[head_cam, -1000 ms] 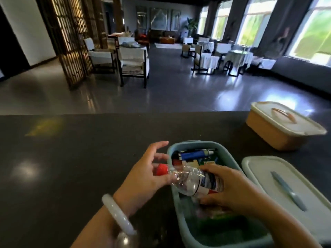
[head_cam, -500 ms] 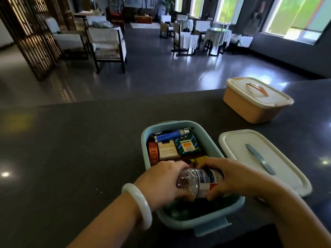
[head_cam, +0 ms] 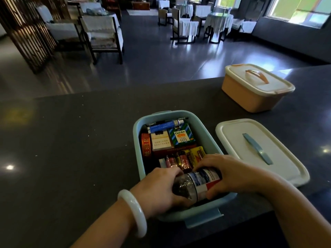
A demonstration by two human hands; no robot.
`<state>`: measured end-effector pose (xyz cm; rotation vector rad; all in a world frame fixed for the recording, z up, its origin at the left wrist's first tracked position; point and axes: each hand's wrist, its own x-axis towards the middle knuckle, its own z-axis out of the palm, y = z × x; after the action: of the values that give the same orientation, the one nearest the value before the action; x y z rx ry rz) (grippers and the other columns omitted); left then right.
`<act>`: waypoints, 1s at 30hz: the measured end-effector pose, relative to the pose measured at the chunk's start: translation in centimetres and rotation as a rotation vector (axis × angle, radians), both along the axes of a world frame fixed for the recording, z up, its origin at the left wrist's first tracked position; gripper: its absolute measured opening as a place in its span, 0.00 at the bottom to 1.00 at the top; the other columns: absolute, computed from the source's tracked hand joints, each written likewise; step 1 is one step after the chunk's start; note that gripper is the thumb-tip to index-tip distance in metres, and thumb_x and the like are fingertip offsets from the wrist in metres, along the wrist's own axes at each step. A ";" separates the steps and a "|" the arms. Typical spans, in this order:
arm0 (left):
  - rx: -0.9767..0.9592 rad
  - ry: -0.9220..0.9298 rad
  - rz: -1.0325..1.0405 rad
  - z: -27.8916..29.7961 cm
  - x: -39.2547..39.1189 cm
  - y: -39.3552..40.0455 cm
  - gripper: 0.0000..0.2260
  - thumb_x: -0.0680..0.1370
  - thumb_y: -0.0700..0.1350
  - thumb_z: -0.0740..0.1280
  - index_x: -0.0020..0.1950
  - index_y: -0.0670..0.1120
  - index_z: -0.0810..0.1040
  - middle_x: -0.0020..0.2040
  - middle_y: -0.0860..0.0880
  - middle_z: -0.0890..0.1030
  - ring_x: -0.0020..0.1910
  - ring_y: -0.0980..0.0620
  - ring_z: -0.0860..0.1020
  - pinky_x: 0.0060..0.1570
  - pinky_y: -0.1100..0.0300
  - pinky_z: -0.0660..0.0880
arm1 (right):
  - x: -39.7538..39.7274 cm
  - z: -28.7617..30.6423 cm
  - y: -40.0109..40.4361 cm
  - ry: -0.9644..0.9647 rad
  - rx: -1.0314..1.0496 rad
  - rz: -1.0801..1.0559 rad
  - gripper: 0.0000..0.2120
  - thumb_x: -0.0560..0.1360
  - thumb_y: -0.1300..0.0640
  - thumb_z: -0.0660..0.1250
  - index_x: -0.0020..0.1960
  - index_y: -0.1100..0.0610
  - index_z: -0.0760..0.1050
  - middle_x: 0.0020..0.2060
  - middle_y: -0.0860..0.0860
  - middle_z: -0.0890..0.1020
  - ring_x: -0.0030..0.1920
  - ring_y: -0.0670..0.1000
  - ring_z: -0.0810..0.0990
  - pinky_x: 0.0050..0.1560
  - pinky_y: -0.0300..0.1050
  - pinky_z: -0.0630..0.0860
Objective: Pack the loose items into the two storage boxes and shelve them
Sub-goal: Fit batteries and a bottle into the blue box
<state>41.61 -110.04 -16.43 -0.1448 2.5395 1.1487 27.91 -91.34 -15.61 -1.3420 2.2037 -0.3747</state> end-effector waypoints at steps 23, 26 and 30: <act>-0.347 0.149 -0.117 -1.9 0.1 -0.2 0.26 0.73 0.54 0.72 0.69 0.58 0.69 0.63 0.58 0.73 0.62 0.59 0.72 0.62 0.57 0.71 | -1.5 -1.6 -0.7 0.169 0.097 0.146 0.23 0.68 0.45 0.74 0.59 0.37 0.69 0.54 0.35 0.71 0.54 0.36 0.69 0.57 0.34 0.68; -0.427 0.225 -0.110 -2.1 0.3 0.4 0.24 0.74 0.51 0.72 0.68 0.57 0.68 0.62 0.58 0.73 0.60 0.57 0.74 0.59 0.55 0.74 | -0.9 -2.3 -0.7 0.226 0.033 0.156 0.22 0.68 0.46 0.74 0.56 0.39 0.67 0.53 0.36 0.69 0.55 0.37 0.66 0.59 0.36 0.68; -0.417 0.233 -0.116 -2.1 0.3 0.1 0.24 0.74 0.51 0.71 0.69 0.56 0.68 0.62 0.57 0.72 0.60 0.57 0.73 0.60 0.55 0.74 | -1.1 -2.1 -0.3 0.178 0.038 0.149 0.22 0.68 0.45 0.73 0.59 0.40 0.69 0.52 0.35 0.69 0.54 0.35 0.67 0.56 0.32 0.66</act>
<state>41.91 -109.91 -18.54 0.0381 2.9206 0.6113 26.78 -91.68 -17.75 -1.5595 2.2216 -0.1627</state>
